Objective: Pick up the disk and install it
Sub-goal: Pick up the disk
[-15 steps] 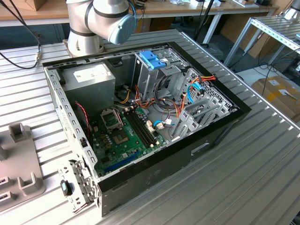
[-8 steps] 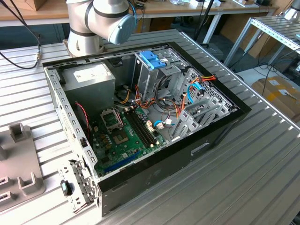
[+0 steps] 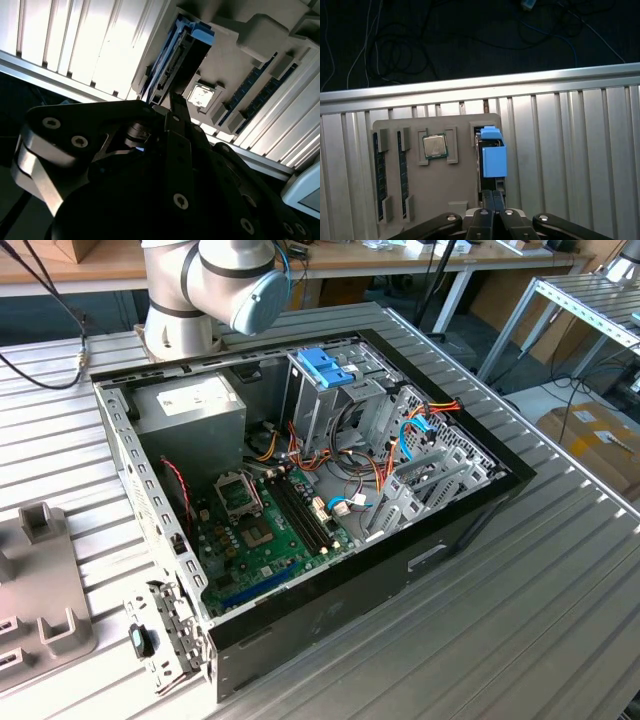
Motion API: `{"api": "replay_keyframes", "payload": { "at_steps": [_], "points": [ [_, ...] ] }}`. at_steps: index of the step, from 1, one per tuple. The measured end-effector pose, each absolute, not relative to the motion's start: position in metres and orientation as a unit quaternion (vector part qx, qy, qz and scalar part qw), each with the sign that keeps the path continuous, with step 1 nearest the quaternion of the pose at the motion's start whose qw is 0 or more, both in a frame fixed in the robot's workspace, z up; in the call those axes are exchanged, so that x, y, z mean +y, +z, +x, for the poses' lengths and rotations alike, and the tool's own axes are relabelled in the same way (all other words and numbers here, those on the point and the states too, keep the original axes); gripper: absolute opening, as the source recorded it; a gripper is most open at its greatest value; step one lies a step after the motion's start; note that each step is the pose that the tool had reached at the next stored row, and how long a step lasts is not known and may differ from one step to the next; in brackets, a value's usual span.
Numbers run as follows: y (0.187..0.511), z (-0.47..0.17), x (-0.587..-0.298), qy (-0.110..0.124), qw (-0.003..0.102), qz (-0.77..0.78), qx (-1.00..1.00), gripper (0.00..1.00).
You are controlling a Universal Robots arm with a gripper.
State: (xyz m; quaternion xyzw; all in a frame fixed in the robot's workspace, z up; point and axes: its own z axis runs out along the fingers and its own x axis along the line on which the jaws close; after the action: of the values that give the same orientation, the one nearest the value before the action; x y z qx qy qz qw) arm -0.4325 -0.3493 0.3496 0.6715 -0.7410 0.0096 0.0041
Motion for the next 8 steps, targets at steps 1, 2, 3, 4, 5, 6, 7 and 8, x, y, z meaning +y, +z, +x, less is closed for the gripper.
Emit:
{"api": "replay_keyframes", "payload": {
  "at_steps": [1, 2, 3, 4, 5, 6, 7, 8],
  "points": [
    [0.3495, -0.4325, -0.3493, 0.010, 0.004, 0.671, -0.741, 0.11],
    [0.3491, -0.4324, -0.3493, 0.010, 0.004, 0.671, -0.741, 0.11],
    [0.3485, -0.4324, -0.3493, 0.010, 0.004, 0.671, -0.741, 0.11],
    [0.3482, -0.4325, -0.3493, 0.010, 0.004, 0.671, -0.741, 0.11],
    [0.3482, -0.4325, -0.3493, 0.010, 0.004, 0.672, -0.741, 0.11],
    [0.3482, -0.4325, -0.3492, 0.010, 0.004, 0.671, -0.741, 0.11],
    [0.3480, -0.4325, -0.3491, 0.010, 0.004, 0.671, -0.741, 0.11],
    [0.3479, -0.4322, -0.3488, 0.010, 0.004, 0.671, -0.741, 0.11]
  ]
}}
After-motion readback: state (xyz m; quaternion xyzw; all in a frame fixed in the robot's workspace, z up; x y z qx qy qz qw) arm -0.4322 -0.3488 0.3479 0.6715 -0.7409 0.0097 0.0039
